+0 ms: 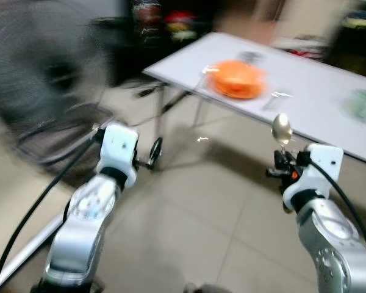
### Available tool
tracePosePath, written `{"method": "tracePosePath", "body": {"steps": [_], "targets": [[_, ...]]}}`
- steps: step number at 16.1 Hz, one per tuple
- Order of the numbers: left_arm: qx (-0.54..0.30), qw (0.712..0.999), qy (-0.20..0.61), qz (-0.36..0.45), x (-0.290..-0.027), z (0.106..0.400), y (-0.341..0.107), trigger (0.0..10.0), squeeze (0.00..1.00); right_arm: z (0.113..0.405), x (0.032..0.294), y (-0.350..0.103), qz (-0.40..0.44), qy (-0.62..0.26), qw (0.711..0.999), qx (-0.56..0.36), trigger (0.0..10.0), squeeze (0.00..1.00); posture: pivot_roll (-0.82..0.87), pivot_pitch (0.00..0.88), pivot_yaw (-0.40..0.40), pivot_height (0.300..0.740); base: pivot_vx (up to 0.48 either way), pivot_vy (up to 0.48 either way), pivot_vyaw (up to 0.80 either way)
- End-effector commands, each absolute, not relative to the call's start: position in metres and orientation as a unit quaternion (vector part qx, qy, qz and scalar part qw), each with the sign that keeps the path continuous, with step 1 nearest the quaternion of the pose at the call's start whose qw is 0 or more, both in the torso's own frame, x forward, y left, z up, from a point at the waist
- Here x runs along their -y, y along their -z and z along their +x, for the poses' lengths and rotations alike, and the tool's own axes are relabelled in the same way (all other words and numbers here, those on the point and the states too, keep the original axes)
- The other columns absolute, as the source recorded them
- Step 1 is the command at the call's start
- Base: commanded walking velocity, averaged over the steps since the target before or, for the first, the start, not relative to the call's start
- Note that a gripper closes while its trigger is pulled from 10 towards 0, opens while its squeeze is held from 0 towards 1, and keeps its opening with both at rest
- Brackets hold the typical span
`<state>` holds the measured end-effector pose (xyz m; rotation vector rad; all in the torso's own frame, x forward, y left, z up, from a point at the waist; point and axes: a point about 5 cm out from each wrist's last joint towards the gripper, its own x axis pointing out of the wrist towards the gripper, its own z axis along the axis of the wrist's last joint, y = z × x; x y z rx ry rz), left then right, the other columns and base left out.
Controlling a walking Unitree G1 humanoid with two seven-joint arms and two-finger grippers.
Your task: Setting the table
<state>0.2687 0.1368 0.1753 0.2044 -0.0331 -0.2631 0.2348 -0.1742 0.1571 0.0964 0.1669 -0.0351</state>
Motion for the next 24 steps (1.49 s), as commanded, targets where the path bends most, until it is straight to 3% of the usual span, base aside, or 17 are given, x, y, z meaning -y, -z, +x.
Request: {"method": "tracePosePath", "body": {"steps": [1,13,21,24], "targets": [[0.021,0.985,0.135,0.104,-0.134,0.269,-0.176,10.0,0.00,0.235,0.174,-0.161,0.043,0.017,0.996,-0.080,10.0,0.00,0.02,0.000,-0.071,0.740,0.000,0.000,-0.80],[0.015,0.980,0.179,0.081,-0.129,0.268,-0.173,10.0,0.00,0.233,0.182,-0.161,0.049,0.060,0.993,-0.091,10.0,0.00,0.00,0.000,-0.038,0.740,0.000,0.000,-0.80],[0.015,0.980,0.179,0.087,-0.131,0.269,-0.172,10.0,0.00,0.238,0.187,-0.163,0.024,0.058,0.994,-0.095,10.0,0.00,0.01,0.000,-0.057,0.740,0.273,0.000,-0.06],[0.019,0.979,0.183,0.086,-0.129,0.270,-0.174,10.0,0.00,0.241,0.188,-0.161,0.038,0.066,0.992,-0.099,10.0,0.00,0.01,0.000,-0.050,0.740,0.302,0.000,-0.80]]}}
